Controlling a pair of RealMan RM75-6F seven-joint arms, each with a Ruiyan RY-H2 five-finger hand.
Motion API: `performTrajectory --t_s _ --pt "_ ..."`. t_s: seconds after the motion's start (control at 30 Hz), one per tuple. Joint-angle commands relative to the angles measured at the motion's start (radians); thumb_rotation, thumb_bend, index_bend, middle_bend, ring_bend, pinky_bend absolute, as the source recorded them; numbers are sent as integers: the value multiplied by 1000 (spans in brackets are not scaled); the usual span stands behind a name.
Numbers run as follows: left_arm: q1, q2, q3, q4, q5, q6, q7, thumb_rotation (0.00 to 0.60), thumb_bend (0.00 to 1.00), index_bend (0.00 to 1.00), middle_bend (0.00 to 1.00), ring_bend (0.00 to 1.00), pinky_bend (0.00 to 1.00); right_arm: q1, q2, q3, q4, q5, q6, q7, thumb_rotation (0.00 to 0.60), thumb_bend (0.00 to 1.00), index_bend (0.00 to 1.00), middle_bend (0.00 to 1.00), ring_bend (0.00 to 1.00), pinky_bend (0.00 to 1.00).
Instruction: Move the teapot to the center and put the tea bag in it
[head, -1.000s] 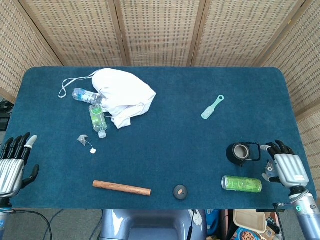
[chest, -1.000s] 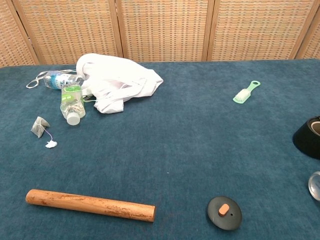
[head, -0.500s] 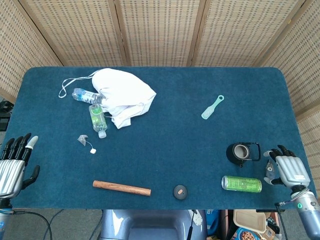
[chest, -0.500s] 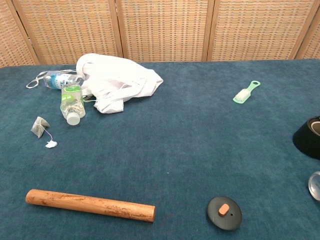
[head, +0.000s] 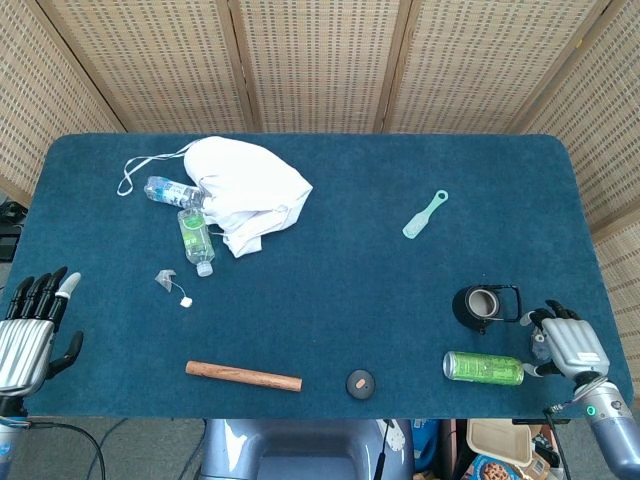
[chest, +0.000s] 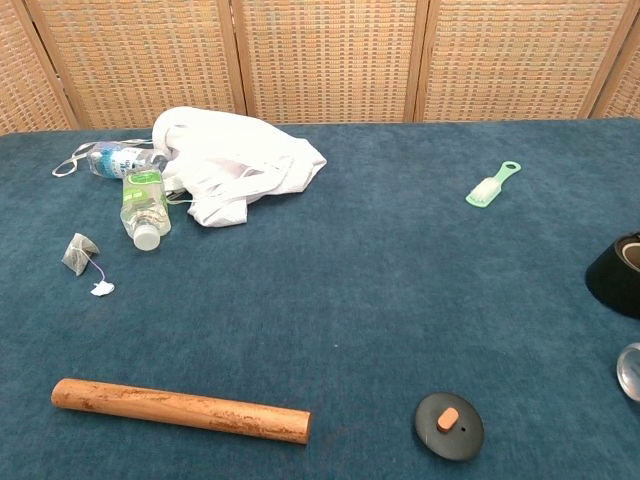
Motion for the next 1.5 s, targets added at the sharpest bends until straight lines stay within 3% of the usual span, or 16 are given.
performTrajectory --t_s 0.03,0.3,0.5,0.83,1.1,1.5 --pt "-2 1 0 1 0 -3 -1 600 460 41 0 19 0 1 -3 -4 -6 -1 2 -4 527 134 348 340 111 221" --pt "-5 -2 0 3 -5 -8 0 600 461 41 0 20 0 4 -10 -18 -22 -5 13 -34 509 134 348 323 111 199" --pt "-2 -4 3 6 -7 -6 -4 600 461 41 0 20 0 -4 -56 1 37 15 87 -70 509 134 343 285 111 196" --pt "-4 -7 4 7 -9 -9 -2 600 460 41 0 28 0 -2 -111 33 95 13 156 -82 532 134 202 179 58 158" --pt "-2 -3 5 3 -11 -6 -5 600 461 41 0 31 0 34 -158 53 156 18 129 -92 582 130 180 154 41 154" --pt "5 7 11 3 -11 -3 -20 600 461 41 0 35 0 79 -213 65 239 37 64 -83 583 118 173 142 40 153"
